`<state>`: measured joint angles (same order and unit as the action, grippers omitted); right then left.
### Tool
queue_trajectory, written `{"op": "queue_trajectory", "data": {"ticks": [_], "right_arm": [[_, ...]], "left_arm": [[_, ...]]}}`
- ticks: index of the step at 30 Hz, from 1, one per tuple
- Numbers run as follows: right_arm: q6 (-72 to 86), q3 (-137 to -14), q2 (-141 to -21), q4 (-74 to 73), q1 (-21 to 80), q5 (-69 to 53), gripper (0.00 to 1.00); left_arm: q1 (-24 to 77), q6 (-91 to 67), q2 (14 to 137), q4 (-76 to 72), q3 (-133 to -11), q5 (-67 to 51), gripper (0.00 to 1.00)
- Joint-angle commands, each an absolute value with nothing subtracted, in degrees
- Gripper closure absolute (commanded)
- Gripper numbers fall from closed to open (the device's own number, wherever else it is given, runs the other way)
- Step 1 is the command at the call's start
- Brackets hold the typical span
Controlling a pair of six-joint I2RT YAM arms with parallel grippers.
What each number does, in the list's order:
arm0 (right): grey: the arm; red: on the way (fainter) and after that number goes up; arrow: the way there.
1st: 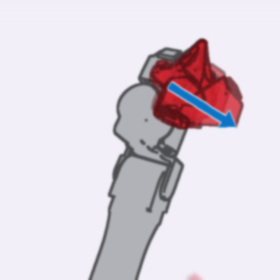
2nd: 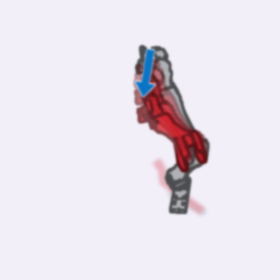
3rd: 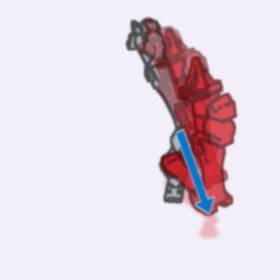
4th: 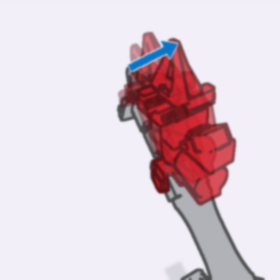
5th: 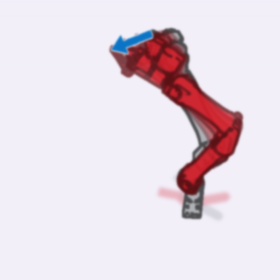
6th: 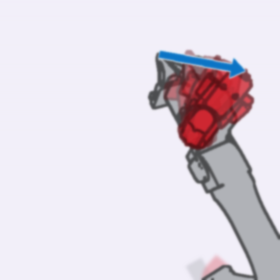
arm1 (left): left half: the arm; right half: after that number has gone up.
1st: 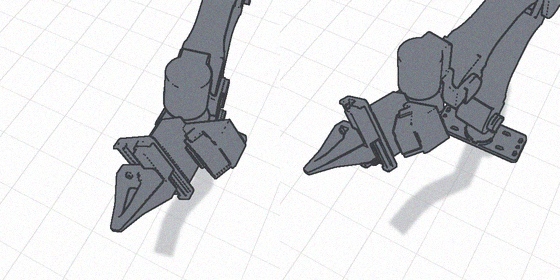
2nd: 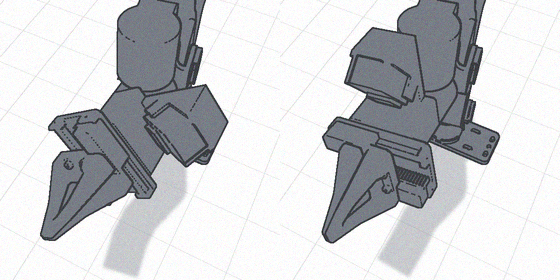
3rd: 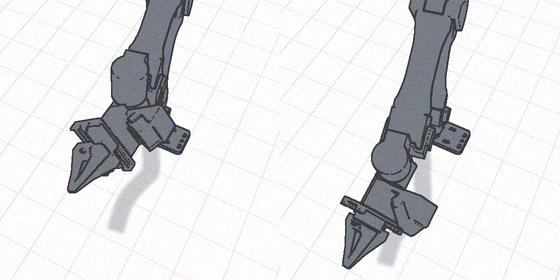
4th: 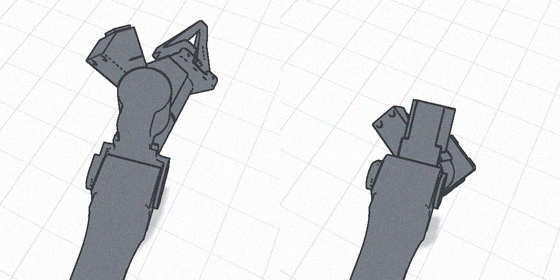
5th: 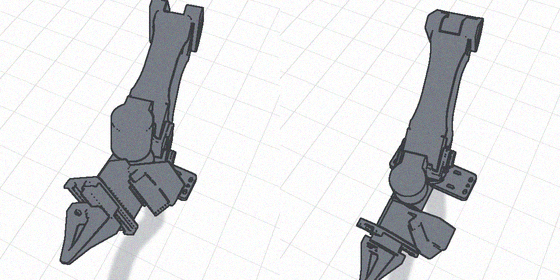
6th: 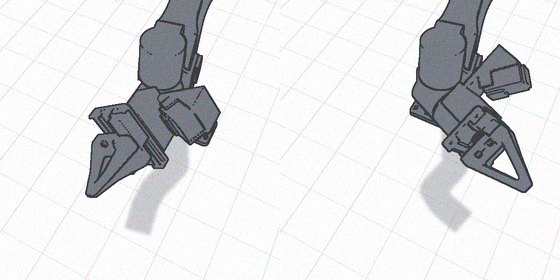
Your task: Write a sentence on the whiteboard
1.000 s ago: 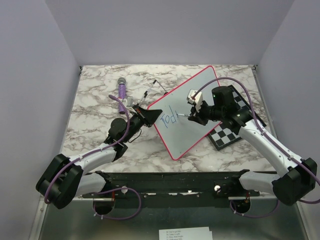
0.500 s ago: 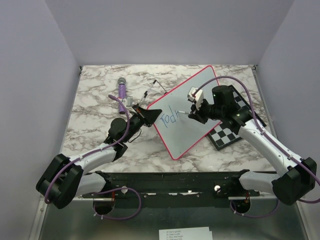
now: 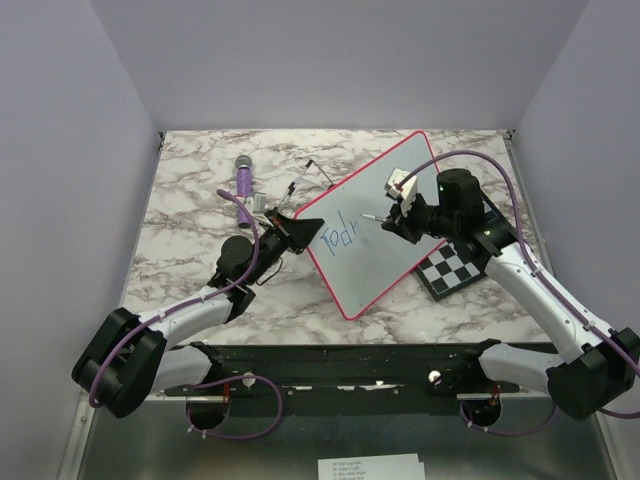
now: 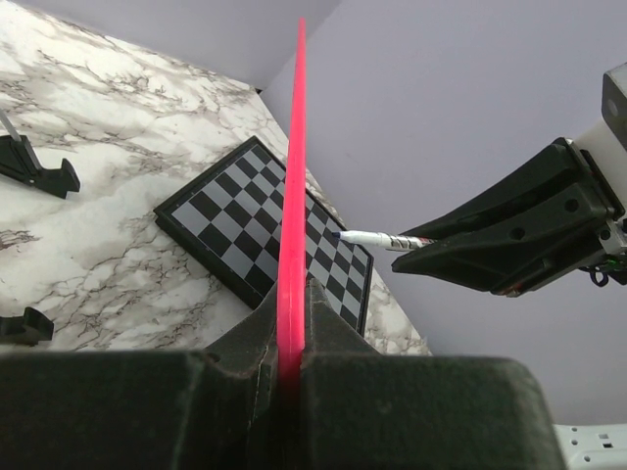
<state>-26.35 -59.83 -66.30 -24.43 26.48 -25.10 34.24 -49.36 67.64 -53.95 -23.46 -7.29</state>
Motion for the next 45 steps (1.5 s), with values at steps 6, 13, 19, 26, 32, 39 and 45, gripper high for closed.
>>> {"op": "queue_trajectory", "data": {"ticks": [6, 13, 19, 26, 32, 39, 45], "right_arm": [[-25.75, -59.33, -68.02, -23.20, 25.58, -25.93, 0.99], [-26.19, -58.89, -68.73, -23.20, 25.66, -26.89, 1.00], [-26.28, -58.62, -68.55, -23.20, 25.58, -27.51, 0.99], [-26.46, -58.18, -68.91, -23.12, 25.58, -27.86, 0.99], [-26.37, -57.92, -68.03, -23.12, 25.58, -28.74, 0.99], [-26.72, -57.57, -66.53, -23.12, 25.66, -30.76, 0.99], [-26.89, -57.66, -68.11, -23.12, 25.58, -31.38, 1.00]], "left_arm": [[34.01, -50.62, 66.53, -63.54, -24.35, -8.61, 1.00], [34.01, -50.80, 66.71, -63.81, -24.17, -8.70, 1.00], [34.01, -50.89, 66.80, -63.98, -24.00, -8.79, 1.00], [34.01, -50.98, 66.80, -64.07, -24.08, -8.79, 1.00], [34.01, -50.98, 66.80, -64.07, -24.17, -8.79, 1.00], [33.93, -50.98, 67.15, -63.90, -24.52, -8.88, 1.00], [33.93, -50.89, 67.15, -63.72, -24.70, -9.05, 1.00]]}}
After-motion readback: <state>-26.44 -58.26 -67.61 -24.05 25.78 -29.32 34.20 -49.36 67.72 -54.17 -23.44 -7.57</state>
